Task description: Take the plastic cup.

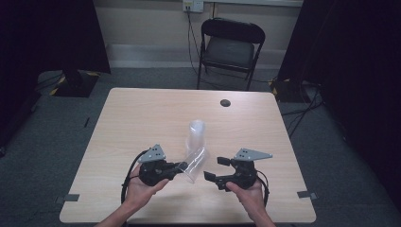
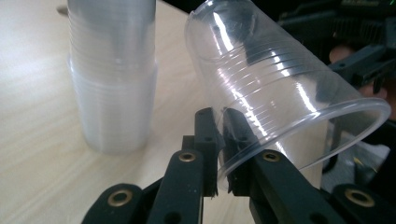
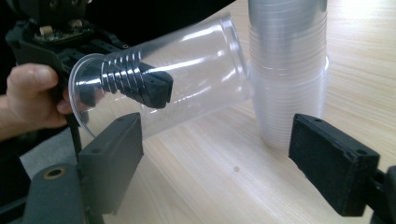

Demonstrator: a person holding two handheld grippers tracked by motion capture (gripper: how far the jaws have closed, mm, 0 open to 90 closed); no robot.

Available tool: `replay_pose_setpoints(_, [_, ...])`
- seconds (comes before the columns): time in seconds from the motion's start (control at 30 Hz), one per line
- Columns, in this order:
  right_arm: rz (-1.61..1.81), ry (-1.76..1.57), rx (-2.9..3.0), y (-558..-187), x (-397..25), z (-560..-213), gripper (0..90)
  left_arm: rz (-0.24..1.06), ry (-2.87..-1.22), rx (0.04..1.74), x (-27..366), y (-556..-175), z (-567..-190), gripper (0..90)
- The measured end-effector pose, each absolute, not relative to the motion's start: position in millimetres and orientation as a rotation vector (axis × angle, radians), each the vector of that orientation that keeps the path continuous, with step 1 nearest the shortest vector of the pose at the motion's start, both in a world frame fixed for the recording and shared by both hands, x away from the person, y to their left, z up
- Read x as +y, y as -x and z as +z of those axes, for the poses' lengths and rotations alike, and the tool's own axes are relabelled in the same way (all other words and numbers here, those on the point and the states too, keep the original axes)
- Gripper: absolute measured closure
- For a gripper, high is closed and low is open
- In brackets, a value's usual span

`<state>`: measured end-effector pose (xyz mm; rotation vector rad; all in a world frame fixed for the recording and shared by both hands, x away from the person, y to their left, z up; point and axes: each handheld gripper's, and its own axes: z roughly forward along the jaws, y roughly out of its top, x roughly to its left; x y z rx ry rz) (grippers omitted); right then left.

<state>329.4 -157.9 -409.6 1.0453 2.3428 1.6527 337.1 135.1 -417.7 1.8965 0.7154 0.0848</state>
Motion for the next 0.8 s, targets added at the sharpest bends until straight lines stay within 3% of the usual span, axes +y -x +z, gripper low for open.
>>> replay_pose_setpoints(0.23, [1.594, -0.950, 2.365, -327, -155, -408, 18.8, 0.008, -2.033, 0.665, 133, -344, -420, 85.9])
replay_pose_setpoints(0.8, [1.512, -0.663, 2.489, -324, -134, -404, 20.0, -0.018, -2.244, 0.567, 119, -349, -417, 85.7])
